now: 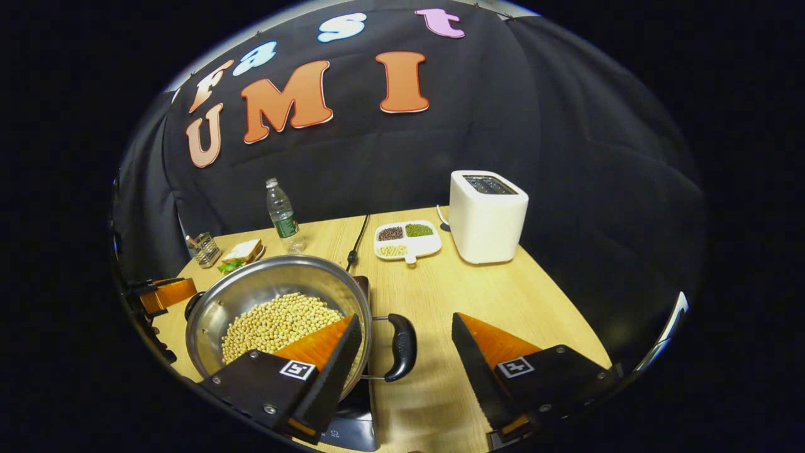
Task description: First push the handle of the pot to place it horizontally, then grasp the pot with both hands and set it on the induction cooktop.
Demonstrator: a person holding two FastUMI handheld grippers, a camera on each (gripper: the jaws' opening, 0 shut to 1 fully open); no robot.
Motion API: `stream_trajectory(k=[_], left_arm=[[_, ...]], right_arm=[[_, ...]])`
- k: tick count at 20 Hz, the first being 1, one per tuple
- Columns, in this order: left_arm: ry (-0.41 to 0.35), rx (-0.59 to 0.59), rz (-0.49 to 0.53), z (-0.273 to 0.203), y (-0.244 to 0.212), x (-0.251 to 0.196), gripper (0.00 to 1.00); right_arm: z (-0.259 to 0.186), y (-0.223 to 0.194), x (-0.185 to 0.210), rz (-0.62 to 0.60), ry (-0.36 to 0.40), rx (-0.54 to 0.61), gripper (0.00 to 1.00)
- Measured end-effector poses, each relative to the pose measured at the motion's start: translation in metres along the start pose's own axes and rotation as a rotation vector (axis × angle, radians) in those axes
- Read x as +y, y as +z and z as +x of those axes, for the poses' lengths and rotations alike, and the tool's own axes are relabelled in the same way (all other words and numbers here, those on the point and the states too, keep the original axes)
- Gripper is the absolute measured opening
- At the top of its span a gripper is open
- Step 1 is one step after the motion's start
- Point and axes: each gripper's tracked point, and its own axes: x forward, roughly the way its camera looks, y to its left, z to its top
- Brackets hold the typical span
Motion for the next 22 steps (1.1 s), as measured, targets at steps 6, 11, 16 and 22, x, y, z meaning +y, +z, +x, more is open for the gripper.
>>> stream_trajectory(k=[6,11,16,22], left_arm=[[0.143,-0.228,0.040,-0.042,0.096,0.035,0.92],[0.192,-0.372,0.018,-0.090,0.166,0.047,0.92],[0.229,-0.488,0.085,-0.138,0.212,0.053,0.92],[0.251,-0.554,0.146,-0.176,0.240,0.056,0.91]], right_arm=[[-0.039,0.064,-0.023,-0.021,-0.033,-0.160,0.94],[-0.088,0.126,-0.030,-0.017,-0.035,-0.320,0.94],[-0.124,0.163,-0.036,-0.022,-0.040,-0.412,0.93],[-0.155,0.184,-0.034,-0.011,-0.010,-0.475,0.93]])
